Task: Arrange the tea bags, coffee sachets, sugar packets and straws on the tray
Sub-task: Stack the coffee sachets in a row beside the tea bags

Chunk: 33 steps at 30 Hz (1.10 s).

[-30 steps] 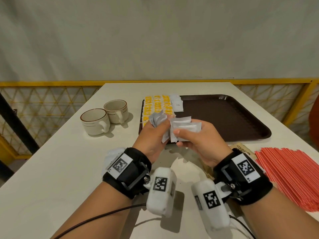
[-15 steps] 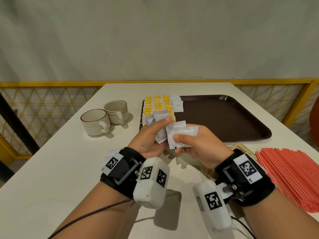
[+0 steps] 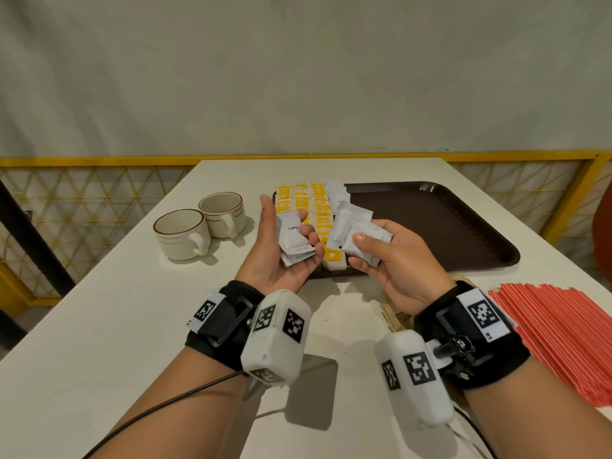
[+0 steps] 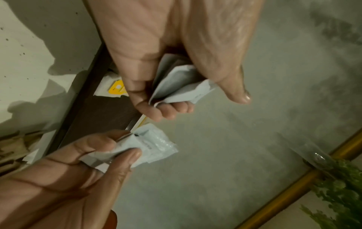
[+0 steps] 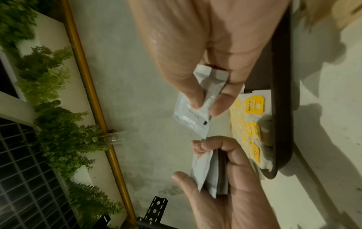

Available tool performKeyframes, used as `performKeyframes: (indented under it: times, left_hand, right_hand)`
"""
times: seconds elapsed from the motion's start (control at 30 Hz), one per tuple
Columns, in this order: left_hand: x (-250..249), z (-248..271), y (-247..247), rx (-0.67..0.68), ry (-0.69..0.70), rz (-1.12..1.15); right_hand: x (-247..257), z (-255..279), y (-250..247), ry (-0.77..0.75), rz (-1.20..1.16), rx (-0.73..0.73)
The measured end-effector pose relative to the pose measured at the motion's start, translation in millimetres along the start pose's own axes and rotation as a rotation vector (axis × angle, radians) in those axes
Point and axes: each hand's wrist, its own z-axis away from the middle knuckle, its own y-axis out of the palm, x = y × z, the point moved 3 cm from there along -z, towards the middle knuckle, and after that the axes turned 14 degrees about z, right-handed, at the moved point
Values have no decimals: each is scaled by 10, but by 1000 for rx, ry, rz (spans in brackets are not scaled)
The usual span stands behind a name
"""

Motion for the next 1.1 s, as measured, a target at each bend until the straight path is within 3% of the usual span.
performKeyframes:
  times: [0.17,0.3,0.43,0.53,0.8,0.97,1.1]
  left_hand:
    - [28,33,17,119,60,-165]
    - [135,77,12,174,-11,-337]
    - [116,30,-20,157,46,-264]
    - [42,17,-24,67,62,-187]
    - [39,55,1,31,-30,-79]
    - [15,44,-13,-44,-52,-54]
    - [73,84,41,57,-146,-67]
  right_hand:
    - [-9,15,73,55,-50,101]
    - [-23,61,119,43,-14,143]
    - [33,48,36,-6,-58,-47]
    - [70,33,-37,-39,-121,-140]
    - [40,15,-11,-49,-111,-66]
    - [24,-19,-44,-80,-98,-107]
    - [19,-12,-14,-98,-59,-81]
